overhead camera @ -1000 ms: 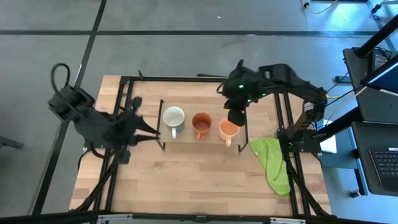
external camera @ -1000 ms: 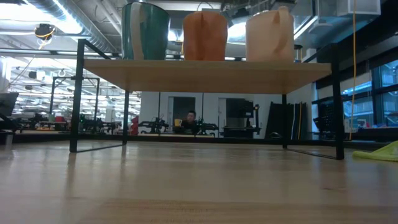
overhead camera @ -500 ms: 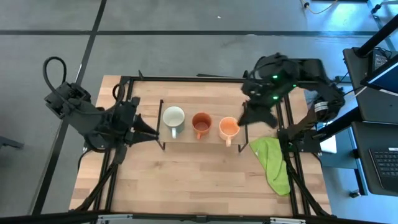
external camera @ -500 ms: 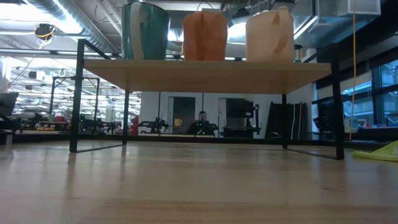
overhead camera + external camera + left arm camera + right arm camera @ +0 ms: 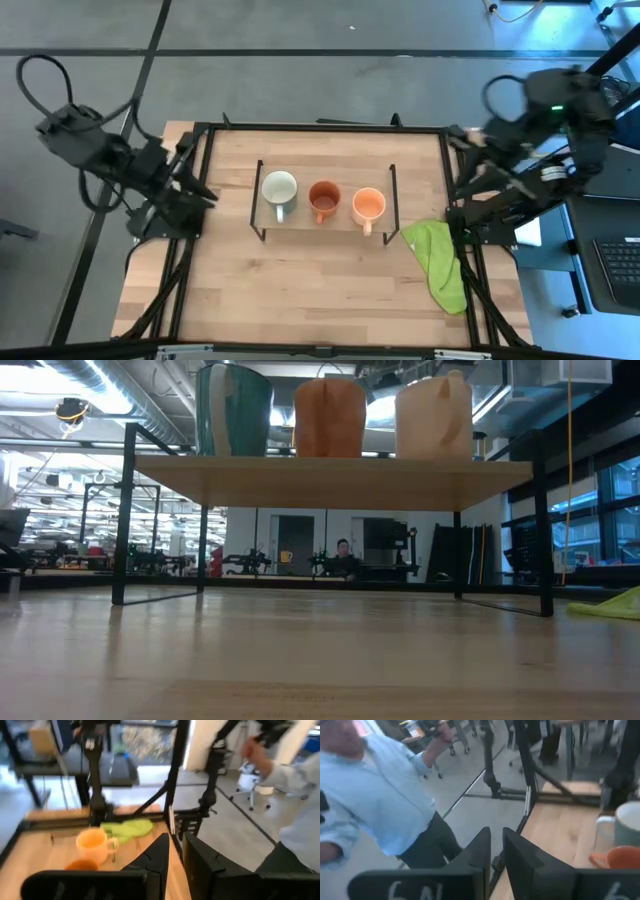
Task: Stack small to large cups/mugs on shelf
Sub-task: Return to Home Position
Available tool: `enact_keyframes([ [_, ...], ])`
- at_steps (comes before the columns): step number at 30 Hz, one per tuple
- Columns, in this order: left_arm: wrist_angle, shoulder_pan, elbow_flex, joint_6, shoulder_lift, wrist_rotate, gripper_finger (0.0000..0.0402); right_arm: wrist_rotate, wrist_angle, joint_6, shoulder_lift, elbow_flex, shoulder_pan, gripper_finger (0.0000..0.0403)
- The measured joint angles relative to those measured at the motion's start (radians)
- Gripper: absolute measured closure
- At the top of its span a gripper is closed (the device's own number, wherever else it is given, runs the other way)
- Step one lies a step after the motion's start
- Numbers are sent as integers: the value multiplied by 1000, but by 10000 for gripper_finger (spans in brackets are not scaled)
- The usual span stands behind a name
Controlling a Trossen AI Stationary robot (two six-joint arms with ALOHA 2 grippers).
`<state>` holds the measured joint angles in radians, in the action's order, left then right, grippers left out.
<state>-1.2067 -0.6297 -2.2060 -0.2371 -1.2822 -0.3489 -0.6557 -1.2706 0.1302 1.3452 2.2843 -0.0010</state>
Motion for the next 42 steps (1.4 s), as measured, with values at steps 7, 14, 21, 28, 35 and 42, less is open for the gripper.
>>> enact_keyframes([
  [7, 338, -24, 517, 65, 275, 17, 353, -14, 262, 20, -240, -459, 0, 352],
  [14, 642, -25, 910, 135, 589, 77, 353, -110, 583, 123, -496, -884, -73, 352],
  [21, 707, -24, 1095, 263, 857, 116, 353, -107, 724, 165, -728, -1106, -158, 352],
  [28, 813, -24, 1338, 356, 1069, 177, 353, -104, 969, 233, -886, -1376, -167, 352],
  [35, 774, -23, 1508, 211, 1239, 92, 353, -104, 1182, 285, -922, -1587, -168, 352],
  [42, 520, -12, 1531, -52, 1278, -113, 353, -154, 1273, 336, -933, -1695, -218, 352],
])
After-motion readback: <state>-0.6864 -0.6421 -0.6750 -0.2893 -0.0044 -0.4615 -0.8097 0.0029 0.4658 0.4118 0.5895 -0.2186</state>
